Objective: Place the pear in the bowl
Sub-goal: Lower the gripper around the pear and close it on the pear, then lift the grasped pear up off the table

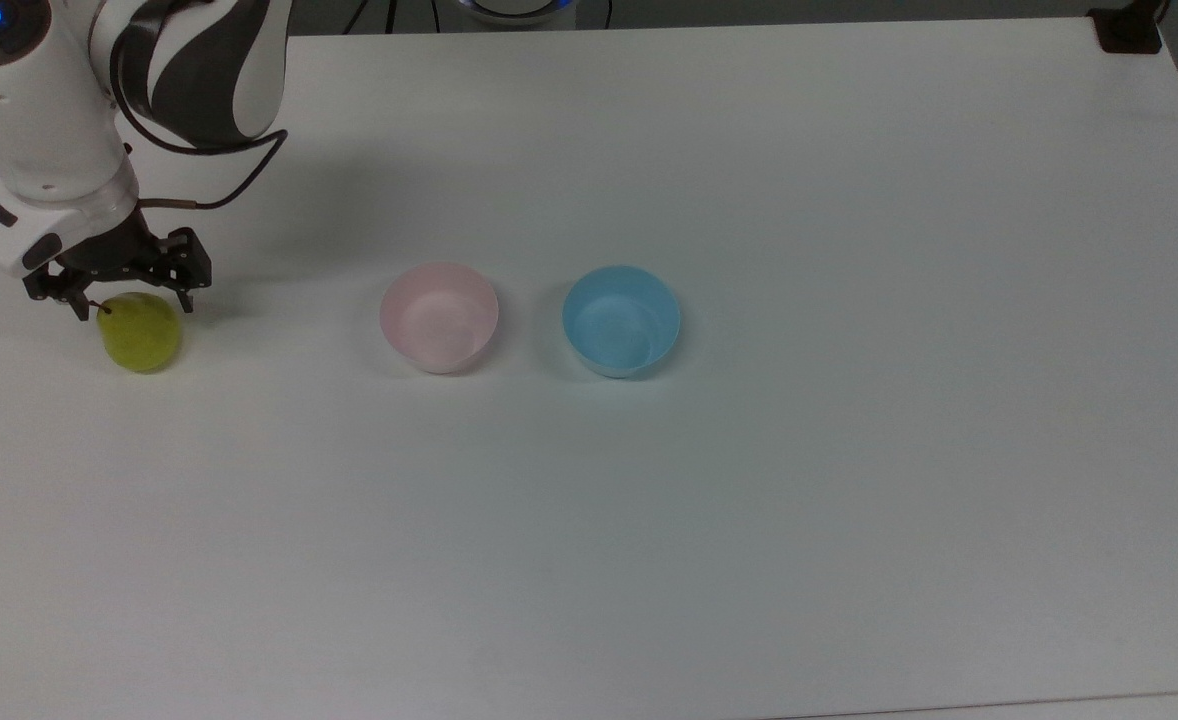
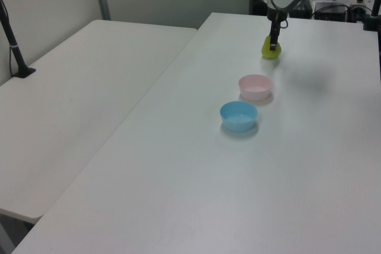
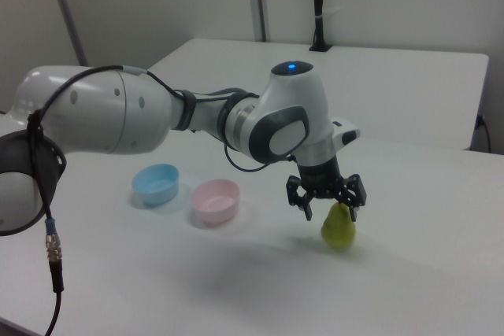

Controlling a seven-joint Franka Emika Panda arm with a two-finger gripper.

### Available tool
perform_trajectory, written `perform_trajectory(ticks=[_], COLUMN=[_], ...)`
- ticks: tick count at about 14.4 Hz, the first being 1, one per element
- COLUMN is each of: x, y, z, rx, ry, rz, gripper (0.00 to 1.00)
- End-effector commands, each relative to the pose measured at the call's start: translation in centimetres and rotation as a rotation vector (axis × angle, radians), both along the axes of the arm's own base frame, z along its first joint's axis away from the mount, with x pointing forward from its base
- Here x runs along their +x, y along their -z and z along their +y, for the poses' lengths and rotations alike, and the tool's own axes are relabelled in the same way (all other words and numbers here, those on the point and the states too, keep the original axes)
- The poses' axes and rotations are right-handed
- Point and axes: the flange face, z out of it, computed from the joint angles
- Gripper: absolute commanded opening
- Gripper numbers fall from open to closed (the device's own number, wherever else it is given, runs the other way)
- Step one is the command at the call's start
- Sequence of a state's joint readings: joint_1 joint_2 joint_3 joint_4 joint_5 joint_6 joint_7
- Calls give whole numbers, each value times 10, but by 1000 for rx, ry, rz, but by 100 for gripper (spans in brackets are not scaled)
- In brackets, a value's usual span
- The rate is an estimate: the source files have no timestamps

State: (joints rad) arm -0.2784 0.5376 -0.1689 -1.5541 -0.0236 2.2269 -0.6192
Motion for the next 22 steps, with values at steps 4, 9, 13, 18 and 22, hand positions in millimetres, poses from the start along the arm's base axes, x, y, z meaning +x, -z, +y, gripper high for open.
perform_trajectory(ticks=[4,9,13,18,22], x=[0,1,0,2,-8], y=[26,7,-52,-137,-187], z=[-4,-2,16,69,121], rx=[-19,-14,11,51,93], ry=[14,32,23,52,61], rz=[6,-12,9,46,49], gripper=[11,0,0,0,0])
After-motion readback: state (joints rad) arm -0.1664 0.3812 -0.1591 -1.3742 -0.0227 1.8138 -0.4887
